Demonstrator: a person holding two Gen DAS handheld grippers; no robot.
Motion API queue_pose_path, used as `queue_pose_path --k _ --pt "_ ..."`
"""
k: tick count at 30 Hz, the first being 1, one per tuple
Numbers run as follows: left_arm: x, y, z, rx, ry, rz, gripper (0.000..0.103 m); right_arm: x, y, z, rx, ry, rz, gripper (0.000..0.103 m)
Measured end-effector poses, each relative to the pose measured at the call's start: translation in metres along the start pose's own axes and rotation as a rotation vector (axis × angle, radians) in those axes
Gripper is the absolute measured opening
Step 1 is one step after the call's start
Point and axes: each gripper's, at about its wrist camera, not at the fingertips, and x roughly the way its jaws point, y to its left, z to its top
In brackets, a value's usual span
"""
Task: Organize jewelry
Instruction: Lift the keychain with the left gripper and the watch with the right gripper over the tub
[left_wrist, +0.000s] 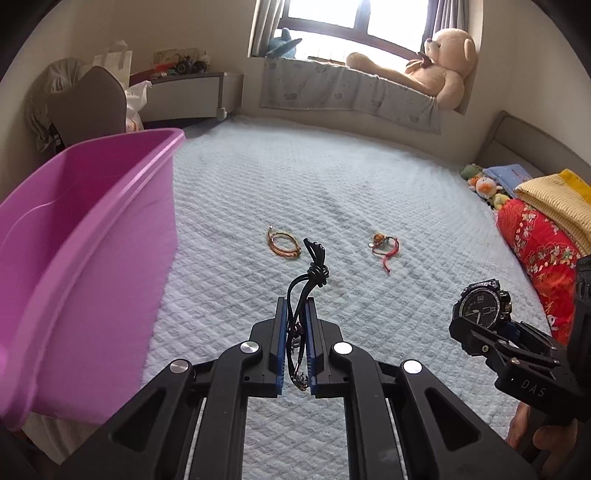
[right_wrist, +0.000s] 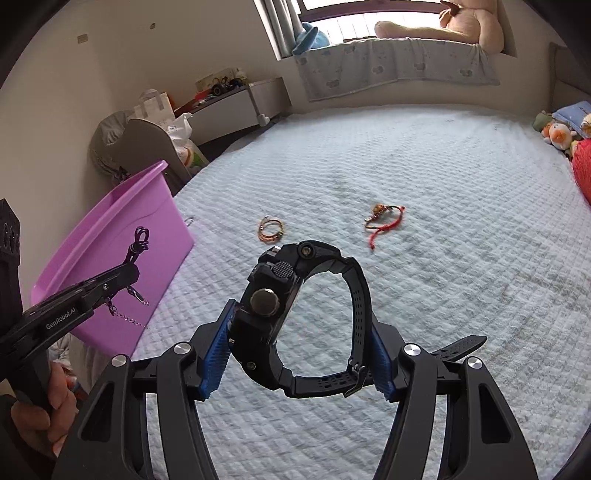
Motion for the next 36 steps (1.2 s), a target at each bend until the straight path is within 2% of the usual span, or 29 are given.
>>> queue_pose_path --k 8,17,28,36 --pt "-0.049 0.033 0.039 0.006 -0.077 -0.019 0.009 -0.001 0.074 0.039 -0.074 -0.042 0.093 0.061" --pt "-0.075 0.106 0.065 0.005 -0.099 0.086 0.009 0.024 0.159 0.08 -0.128 -0.04 0.214 0.061" --pt "-0.087 0.217 0.069 -0.124 -0.053 0.202 0.01 0.059 0.264 0.118 -0.224 -0.016 0.323 0.061" --pt "-0.071 0.251 0.06 -0.188 0.01 0.226 0.01 0.11 0.324 0.122 -0.332 0.097 0.319 0.061"
